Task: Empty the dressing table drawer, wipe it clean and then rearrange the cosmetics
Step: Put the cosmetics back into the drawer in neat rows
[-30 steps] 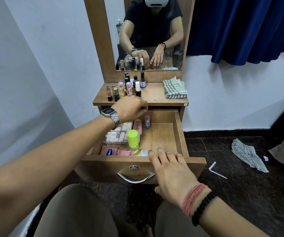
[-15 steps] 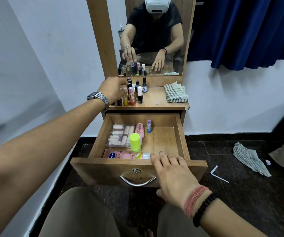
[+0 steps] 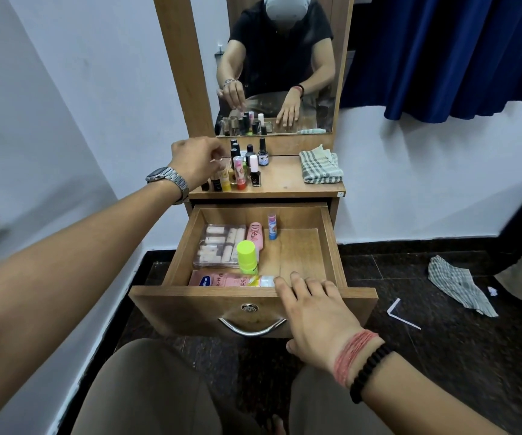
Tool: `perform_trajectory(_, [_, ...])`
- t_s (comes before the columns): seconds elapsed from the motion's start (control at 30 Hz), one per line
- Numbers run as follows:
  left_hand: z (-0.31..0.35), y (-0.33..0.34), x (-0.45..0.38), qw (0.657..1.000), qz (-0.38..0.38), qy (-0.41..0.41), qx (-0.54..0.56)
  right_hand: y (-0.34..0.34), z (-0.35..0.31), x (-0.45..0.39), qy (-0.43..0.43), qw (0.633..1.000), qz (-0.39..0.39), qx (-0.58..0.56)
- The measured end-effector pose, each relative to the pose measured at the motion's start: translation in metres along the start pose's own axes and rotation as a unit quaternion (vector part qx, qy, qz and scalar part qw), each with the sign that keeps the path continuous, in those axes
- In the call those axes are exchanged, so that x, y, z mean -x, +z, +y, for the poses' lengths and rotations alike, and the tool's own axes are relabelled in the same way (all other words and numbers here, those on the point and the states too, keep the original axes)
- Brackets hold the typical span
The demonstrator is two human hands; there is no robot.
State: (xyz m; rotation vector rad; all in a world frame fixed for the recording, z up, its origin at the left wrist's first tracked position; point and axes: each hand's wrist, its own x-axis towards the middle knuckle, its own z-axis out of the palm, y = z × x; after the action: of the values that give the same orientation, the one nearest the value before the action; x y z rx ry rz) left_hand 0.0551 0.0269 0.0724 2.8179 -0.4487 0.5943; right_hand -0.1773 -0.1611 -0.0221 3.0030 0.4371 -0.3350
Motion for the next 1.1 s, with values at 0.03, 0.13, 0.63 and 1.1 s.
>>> perform_trajectory(0.03, [0.000,-0.005,0.003,1.000,0.005,0.001,0.002,0.000,0.000,0.000,0.000,1.000,-0.001,0.000])
perform_trajectory(0.13, [0.005,-0.022,0.015,0.999,0.028,0.021,0.018,0.000,0.000,0.000,0.003,1.000,-0.005,0.000])
perform_trajectory(0.63, [0.097,0.061,0.034,0.963,-0.137,0.230,0.035,-0.001,0.000,-0.001,0.005,1.000,-0.008,0.002])
perform_trajectory(1.1, [0.087,0.116,0.020,0.970,-0.104,0.204,-0.080,-0.002,0.001,0.000,0.002,1.000,-0.004,-0.013])
